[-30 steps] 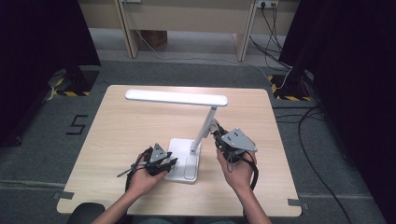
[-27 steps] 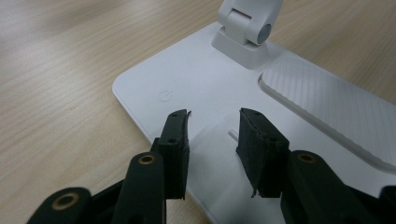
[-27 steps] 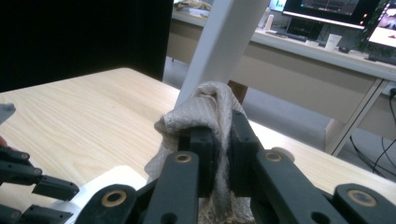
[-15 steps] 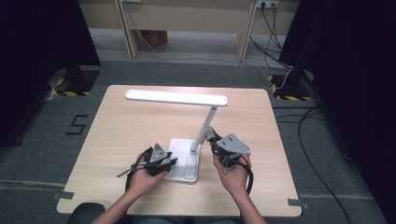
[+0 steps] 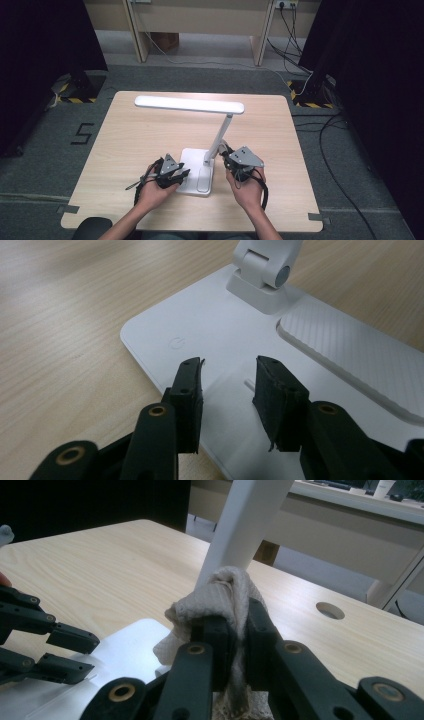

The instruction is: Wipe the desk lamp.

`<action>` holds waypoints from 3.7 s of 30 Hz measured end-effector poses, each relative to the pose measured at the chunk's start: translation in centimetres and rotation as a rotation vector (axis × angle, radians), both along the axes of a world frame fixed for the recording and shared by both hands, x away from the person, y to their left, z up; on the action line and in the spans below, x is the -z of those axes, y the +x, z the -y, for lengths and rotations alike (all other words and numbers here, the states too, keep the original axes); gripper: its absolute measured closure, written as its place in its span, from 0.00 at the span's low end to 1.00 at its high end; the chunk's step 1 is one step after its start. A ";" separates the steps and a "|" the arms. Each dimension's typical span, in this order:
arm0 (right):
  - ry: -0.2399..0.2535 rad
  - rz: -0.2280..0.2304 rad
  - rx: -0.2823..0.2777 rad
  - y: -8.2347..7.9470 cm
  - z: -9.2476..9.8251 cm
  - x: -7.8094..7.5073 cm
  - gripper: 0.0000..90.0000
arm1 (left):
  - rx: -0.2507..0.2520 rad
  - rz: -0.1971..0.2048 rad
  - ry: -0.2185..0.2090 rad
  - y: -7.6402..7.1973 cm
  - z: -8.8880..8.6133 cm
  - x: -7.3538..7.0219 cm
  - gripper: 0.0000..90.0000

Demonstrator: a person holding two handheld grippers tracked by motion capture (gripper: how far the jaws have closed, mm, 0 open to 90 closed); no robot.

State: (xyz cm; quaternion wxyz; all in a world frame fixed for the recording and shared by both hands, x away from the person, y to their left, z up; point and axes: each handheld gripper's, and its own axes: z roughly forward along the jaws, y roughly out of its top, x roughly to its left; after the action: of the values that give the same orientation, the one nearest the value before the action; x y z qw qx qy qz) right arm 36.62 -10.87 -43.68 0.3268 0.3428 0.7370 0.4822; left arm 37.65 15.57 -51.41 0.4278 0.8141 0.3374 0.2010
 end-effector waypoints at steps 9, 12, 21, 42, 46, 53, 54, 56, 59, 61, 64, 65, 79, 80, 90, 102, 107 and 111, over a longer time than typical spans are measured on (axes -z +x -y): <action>-0.015 -0.027 -0.001 0.0 -0.3 0.8 0.93 | 0.001 0.001 -0.002 0.0 0.0 0.0 0.69; -0.016 -0.036 -0.004 0.1 -0.4 1.1 0.93 | 0.001 0.001 -0.001 0.0 0.0 0.0 0.69; -0.022 -0.072 -0.002 0.1 -0.9 2.2 0.93 | 0.002 0.002 -0.002 0.0 0.0 0.0 0.70; -0.017 -0.139 -0.031 0.8 -1.3 4.7 0.93 | 0.004 0.010 -0.003 -0.1 0.0 0.1 0.71; -0.018 -0.156 -0.043 0.6 -1.4 5.0 0.93 | 0.005 0.009 -0.007 -0.1 0.0 0.1 0.71; -0.055 -0.164 -0.051 0.0 -0.4 4.8 0.93 | 0.006 0.010 -0.010 -0.1 0.0 0.1 0.71; -0.053 -0.166 -0.038 0.0 -0.2 4.7 0.93 | 0.006 0.009 -0.010 -0.1 0.0 0.1 0.71; -0.065 -0.159 -0.024 0.2 0.4 4.4 0.93 | 0.008 0.006 -0.009 0.0 -0.1 0.1 0.71; -0.071 -0.149 -0.004 0.7 1.3 4.0 0.93 | 0.008 0.004 -0.010 0.0 -0.1 0.1 0.71; -0.073 -0.147 0.013 1.0 1.8 3.8 0.93 | 0.007 0.002 -0.011 0.0 -0.1 0.1 0.71; -0.073 -0.154 0.031 1.5 1.9 3.8 0.93 | 0.008 0.001 -0.013 0.0 -0.1 0.1 0.71; -0.075 -0.163 0.029 1.6 1.8 3.9 0.93 | 0.008 0.000 -0.015 0.0 -0.1 0.1 0.71; -0.060 -0.242 -0.032 4.5 -0.8 5.4 0.92 | 0.005 0.001 -0.018 0.0 -0.1 0.1 0.71; -0.067 -0.240 -0.035 4.6 -1.0 5.5 0.92 | 0.005 0.001 -0.016 0.0 -0.1 0.1 0.71; -0.068 -0.279 -0.042 5.4 -1.7 6.3 0.92 | 0.006 -0.001 -0.020 0.0 -0.1 0.1 0.71; -0.081 -0.267 -0.049 5.6 -1.8 6.5 0.93 | 0.005 0.001 -0.020 0.0 -0.1 0.2 0.71; -0.079 -0.283 -0.061 5.5 -1.7 6.6 0.94 | 0.006 0.001 -0.020 0.0 -0.1 0.2 0.71; -0.093 -0.280 -0.072 5.4 -1.8 6.6 0.94 | 0.006 0.000 -0.020 0.0 -0.1 0.2 0.71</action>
State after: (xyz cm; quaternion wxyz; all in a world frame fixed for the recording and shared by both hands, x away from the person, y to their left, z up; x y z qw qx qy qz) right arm 42.03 -9.12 -50.25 0.2186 0.3645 0.8088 0.4064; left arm 37.67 15.67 -51.56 0.4366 0.8107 0.3368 0.1965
